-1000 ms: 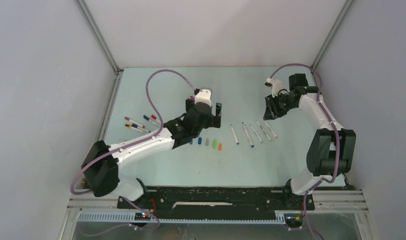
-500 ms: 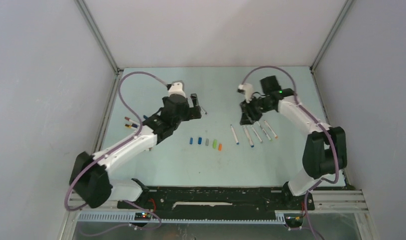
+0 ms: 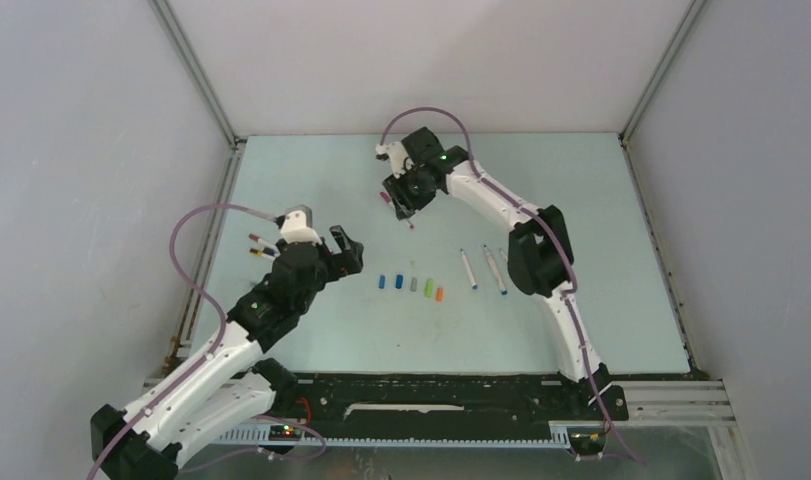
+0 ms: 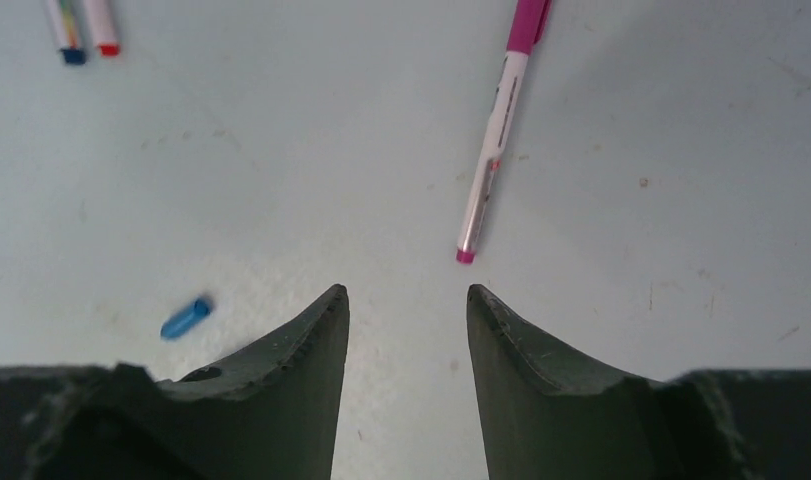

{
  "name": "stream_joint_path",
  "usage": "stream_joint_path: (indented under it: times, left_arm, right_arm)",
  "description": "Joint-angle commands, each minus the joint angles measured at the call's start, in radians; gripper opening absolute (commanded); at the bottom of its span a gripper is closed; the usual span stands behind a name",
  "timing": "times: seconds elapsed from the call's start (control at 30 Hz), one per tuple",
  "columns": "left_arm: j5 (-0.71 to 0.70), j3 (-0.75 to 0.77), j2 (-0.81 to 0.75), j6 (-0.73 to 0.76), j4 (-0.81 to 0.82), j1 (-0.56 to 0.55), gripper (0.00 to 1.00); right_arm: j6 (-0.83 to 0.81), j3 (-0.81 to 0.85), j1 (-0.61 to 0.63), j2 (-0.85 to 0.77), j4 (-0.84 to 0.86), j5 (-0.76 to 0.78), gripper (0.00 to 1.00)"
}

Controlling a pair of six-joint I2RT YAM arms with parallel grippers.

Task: Open the pen caps
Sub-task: Pick up the pen from the center of the board.

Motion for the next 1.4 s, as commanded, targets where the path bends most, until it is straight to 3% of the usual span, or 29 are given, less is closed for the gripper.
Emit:
stream_joint_path:
  times: [0.0,0.23,0.77,0.97,1.13,1.37]
  left_arm:
    - [-0.064,-0.057,-0.090,-0.043,-0.009,0.005,1.00]
    - [-0.102,-0.097,-0.155,-0.039,0.018,0.005,1.00]
    - [-0.099,-0.106,-0.121,-0.040,0.052,0.004,1.00]
    - [-0.084,-0.111,-0.122,-0.049,0.058,0.004,1.00]
    - [-0.067,-0.116,-0.122,-0.061,0.070,0.005,1.00]
    - [-0.038,-0.126,-0.117,-0.075,0.097,0.004,1.00]
  right_arm:
    - [0.119,0.166,0.035,0.097,-0.029,0.221,0.50]
    - [0.172,0.276,0.035,0.209,-0.024,0.274,0.48]
    - [0.154,0.300,0.041,0.308,-0.042,0.289,0.29]
    - [0.100,0.286,0.043,0.315,-0.072,0.306,0.13]
    - [0.036,0.165,0.036,0.236,-0.078,0.324,0.04]
    - [0.016,-0.211,0.033,0.024,-0.015,0.301,0.05]
